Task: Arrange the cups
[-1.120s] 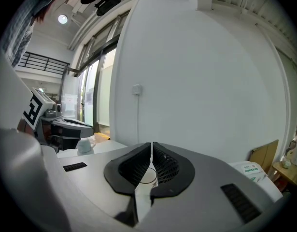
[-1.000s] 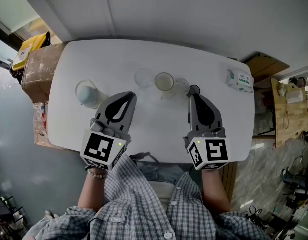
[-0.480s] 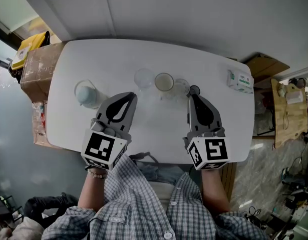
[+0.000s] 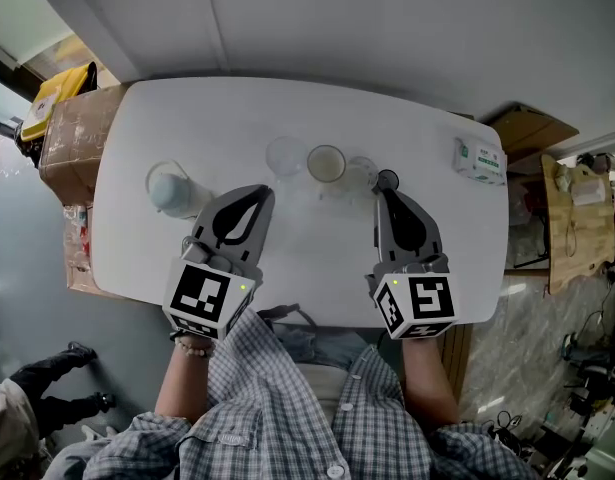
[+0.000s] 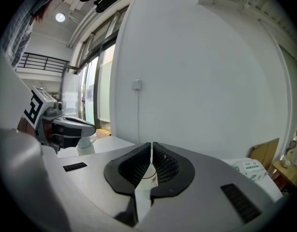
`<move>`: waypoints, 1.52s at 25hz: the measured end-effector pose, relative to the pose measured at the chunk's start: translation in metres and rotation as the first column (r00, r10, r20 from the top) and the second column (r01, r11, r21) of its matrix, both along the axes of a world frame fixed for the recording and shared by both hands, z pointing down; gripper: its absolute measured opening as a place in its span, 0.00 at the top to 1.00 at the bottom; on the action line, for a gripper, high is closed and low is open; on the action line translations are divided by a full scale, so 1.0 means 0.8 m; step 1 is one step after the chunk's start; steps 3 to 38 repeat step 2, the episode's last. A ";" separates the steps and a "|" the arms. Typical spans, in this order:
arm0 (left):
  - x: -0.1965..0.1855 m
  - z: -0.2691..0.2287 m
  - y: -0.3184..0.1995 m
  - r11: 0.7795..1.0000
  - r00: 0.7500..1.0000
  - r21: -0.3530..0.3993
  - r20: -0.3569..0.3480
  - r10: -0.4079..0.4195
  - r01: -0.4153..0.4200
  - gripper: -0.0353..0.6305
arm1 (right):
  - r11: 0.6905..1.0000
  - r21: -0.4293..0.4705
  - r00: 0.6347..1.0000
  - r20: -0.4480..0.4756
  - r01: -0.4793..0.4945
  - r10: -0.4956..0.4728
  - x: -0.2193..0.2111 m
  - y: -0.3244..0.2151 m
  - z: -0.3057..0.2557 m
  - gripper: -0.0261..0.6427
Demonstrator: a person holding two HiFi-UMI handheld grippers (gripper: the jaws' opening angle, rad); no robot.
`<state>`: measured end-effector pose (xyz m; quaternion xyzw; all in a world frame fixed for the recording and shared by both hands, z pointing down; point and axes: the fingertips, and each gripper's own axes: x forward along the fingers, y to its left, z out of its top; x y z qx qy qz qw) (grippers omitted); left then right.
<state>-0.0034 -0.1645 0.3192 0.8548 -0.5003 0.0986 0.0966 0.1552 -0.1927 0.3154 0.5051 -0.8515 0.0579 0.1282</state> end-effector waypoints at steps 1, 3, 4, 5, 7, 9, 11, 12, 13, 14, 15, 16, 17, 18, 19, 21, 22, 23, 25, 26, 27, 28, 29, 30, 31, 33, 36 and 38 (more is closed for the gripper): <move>0.001 0.001 0.000 1.000 1.000 -0.001 0.002 0.002 -0.002 0.92 | 1.000 -0.001 1.000 -0.001 -0.002 0.002 0.001 0.000 0.000 0.92; 0.001 0.001 0.000 1.000 1.000 -0.002 0.003 0.003 -0.003 0.92 | 1.000 -0.001 1.000 -0.001 -0.003 0.003 0.002 -0.001 0.001 0.92; 0.001 0.001 0.000 1.000 1.000 -0.002 0.003 0.003 -0.003 0.92 | 1.000 -0.001 1.000 -0.001 -0.003 0.003 0.002 -0.001 0.001 0.92; 0.001 0.001 0.000 1.000 1.000 -0.002 0.003 0.003 -0.003 0.92 | 1.000 -0.001 1.000 -0.001 -0.003 0.003 0.002 -0.001 0.001 0.92; 0.001 0.001 0.000 1.000 1.000 -0.002 0.003 0.003 -0.003 0.92 | 1.000 -0.001 1.000 -0.001 -0.003 0.003 0.002 -0.001 0.001 0.92; 0.001 0.001 0.000 1.000 1.000 -0.002 0.003 0.003 -0.003 0.92 | 1.000 -0.001 1.000 -0.001 -0.003 0.003 0.002 -0.001 0.001 0.92; 0.001 0.001 0.000 1.000 1.000 -0.002 0.003 0.003 -0.003 0.92 | 1.000 -0.001 1.000 -0.001 -0.003 0.003 0.002 -0.001 0.001 0.92; 0.001 0.001 0.000 1.000 1.000 -0.002 0.003 0.003 -0.003 0.92 | 1.000 -0.001 1.000 -0.001 -0.003 0.003 0.002 -0.001 0.001 0.92; 0.001 0.001 0.000 1.000 1.000 -0.002 0.003 0.003 -0.003 0.92 | 1.000 -0.001 1.000 -0.001 -0.003 0.003 0.002 -0.001 0.001 0.92; 0.001 0.001 0.000 1.000 1.000 -0.002 0.003 0.003 -0.003 0.92 | 1.000 -0.001 1.000 -0.001 -0.003 0.003 0.002 -0.001 0.001 0.92; 0.001 0.001 0.000 1.000 1.000 -0.002 0.003 0.003 -0.003 0.92 | 1.000 -0.001 1.000 -0.001 -0.003 0.003 0.002 -0.001 0.001 0.92; 0.001 0.001 0.000 1.000 1.000 -0.002 0.003 0.003 -0.003 0.92 | 1.000 -0.001 1.000 -0.001 -0.003 0.003 0.002 -0.001 0.001 0.92; 0.001 0.001 0.000 1.000 1.000 -0.002 0.003 0.003 -0.003 0.92 | 1.000 -0.001 1.000 -0.001 -0.003 0.003 0.002 -0.001 0.001 0.92; 0.001 0.001 0.000 1.000 1.000 -0.002 0.003 0.003 -0.003 0.92 | 1.000 -0.001 1.000 -0.001 -0.003 0.003 0.002 -0.001 0.001 0.92; 0.001 0.001 0.000 1.000 1.000 -0.002 0.003 0.003 -0.003 0.92 | 1.000 -0.001 1.000 -0.001 -0.003 0.003 0.002 -0.001 0.001 0.92; 0.001 0.001 0.000 1.000 1.000 -0.002 0.003 0.003 -0.003 0.92 | 1.000 -0.001 1.000 -0.001 -0.003 0.003 0.002 -0.001 0.001 0.92; 0.001 0.001 0.000 1.000 1.000 -0.002 0.003 0.003 -0.003 0.92 | 1.000 -0.001 1.000 -0.001 -0.003 0.003 0.002 -0.001 0.001 0.92; 0.001 0.001 0.000 1.000 1.000 -0.002 0.003 0.003 -0.003 0.92 | 1.000 -0.001 1.000 -0.001 -0.003 0.003 0.002 -0.001 0.001 0.92; 0.001 0.001 0.000 1.000 1.000 -0.002 0.003 0.003 -0.003 0.92 | 1.000 -0.001 1.000 -0.001 -0.003 0.003 0.002 -0.001 0.001 0.92; 0.001 0.001 0.000 1.000 1.000 -0.002 0.003 0.003 -0.003 0.92 | 1.000 -0.001 1.000 -0.001 -0.003 0.003 0.002 -0.001 0.001 0.92; 0.001 0.001 0.000 1.000 1.000 -0.002 0.003 0.003 -0.003 0.92 | 1.000 -0.001 1.000 -0.001 -0.003 0.003 0.002 -0.001 0.001 0.92; 0.001 0.001 0.000 1.000 1.000 -0.002 0.003 0.003 -0.003 0.92 | 1.000 -0.001 1.000 -0.001 -0.003 0.003 0.002 -0.001 0.001 0.92; 0.001 0.001 0.000 1.000 1.000 -0.002 0.003 0.003 -0.003 0.92 | 1.000 -0.001 1.000 -0.001 -0.003 0.003 0.002 -0.001 0.001 0.92; 0.001 0.001 0.000 1.000 1.000 -0.002 0.003 0.003 -0.003 0.92 | 1.000 -0.001 1.000 -0.001 -0.003 0.003 0.002 -0.001 0.001 0.92; 0.001 0.001 0.000 1.000 1.000 -0.002 0.003 0.003 -0.003 0.92 | 1.000 -0.001 1.000 -0.001 -0.003 0.003 0.002 -0.001 0.001 0.92; 0.001 0.001 0.000 1.000 1.000 -0.002 0.003 0.003 -0.003 0.92 | 1.000 -0.001 1.000 -0.001 -0.003 0.003 0.002 -0.001 0.001 0.92; 0.001 0.001 0.000 1.000 1.000 -0.002 0.003 0.003 -0.003 0.92 | 1.000 -0.001 1.000 -0.001 -0.003 0.003 0.002 -0.001 0.001 0.92; 0.001 0.001 0.000 1.000 1.000 -0.002 0.003 0.003 -0.003 0.92 | 1.000 -0.001 1.000 -0.001 -0.003 0.003 0.002 -0.001 0.001 0.92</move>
